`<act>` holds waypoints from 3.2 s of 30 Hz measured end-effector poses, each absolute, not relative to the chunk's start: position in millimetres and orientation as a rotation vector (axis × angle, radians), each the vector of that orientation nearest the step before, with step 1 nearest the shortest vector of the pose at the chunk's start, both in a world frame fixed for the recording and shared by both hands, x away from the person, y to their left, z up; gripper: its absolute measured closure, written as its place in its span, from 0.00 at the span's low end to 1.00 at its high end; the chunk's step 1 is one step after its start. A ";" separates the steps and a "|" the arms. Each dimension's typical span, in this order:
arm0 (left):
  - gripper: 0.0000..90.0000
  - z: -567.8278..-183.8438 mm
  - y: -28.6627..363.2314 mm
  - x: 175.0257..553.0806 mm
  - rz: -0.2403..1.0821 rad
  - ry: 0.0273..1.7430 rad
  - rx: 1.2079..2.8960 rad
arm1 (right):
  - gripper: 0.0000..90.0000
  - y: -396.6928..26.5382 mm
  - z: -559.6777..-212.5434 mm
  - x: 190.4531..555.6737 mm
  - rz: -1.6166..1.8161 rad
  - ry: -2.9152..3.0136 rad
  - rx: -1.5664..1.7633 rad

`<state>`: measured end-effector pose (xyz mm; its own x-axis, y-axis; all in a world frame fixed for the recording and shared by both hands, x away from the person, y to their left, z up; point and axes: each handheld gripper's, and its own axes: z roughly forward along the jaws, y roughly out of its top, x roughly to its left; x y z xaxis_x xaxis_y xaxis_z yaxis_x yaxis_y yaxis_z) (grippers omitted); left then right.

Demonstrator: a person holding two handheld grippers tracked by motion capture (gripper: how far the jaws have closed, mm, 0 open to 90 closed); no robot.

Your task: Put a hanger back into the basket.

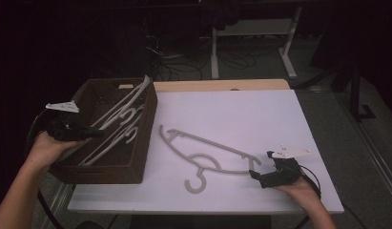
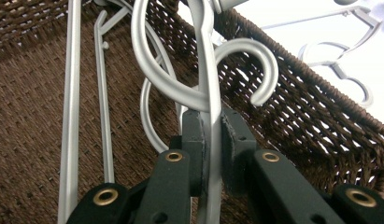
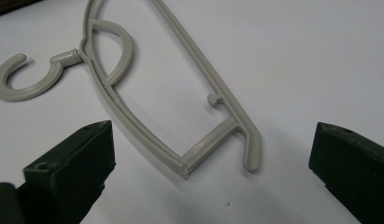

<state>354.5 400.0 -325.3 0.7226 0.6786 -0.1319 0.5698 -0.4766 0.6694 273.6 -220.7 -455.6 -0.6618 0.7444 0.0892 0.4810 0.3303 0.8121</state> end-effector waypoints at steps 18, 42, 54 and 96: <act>0.88 -352.2 402.5 362.6 0.188 1.014 2.290 | 0.00 -221.2 -454.8 273.1 1.248 2.294 1.100; 0.40 -313.3 354.8 359.5 0.262 0.878 2.108 | 0.00 -221.7 -453.8 272.2 1.251 2.291 1.099; 0.54 -297.9 284.7 358.9 0.227 0.706 2.084 | 0.00 -222.8 -452.7 272.1 1.250 2.286 1.095; 1.00 -439.4 130.9 381.2 0.140 0.759 2.520 | 0.00 -223.5 -450.9 272.5 1.255 2.298 1.107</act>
<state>381.2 130.9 -439.4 0.8392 0.5420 -0.0445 0.4906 -0.7191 0.4922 272.5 -223.5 -450.9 -0.6592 0.7455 0.0981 0.4858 0.3226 0.8124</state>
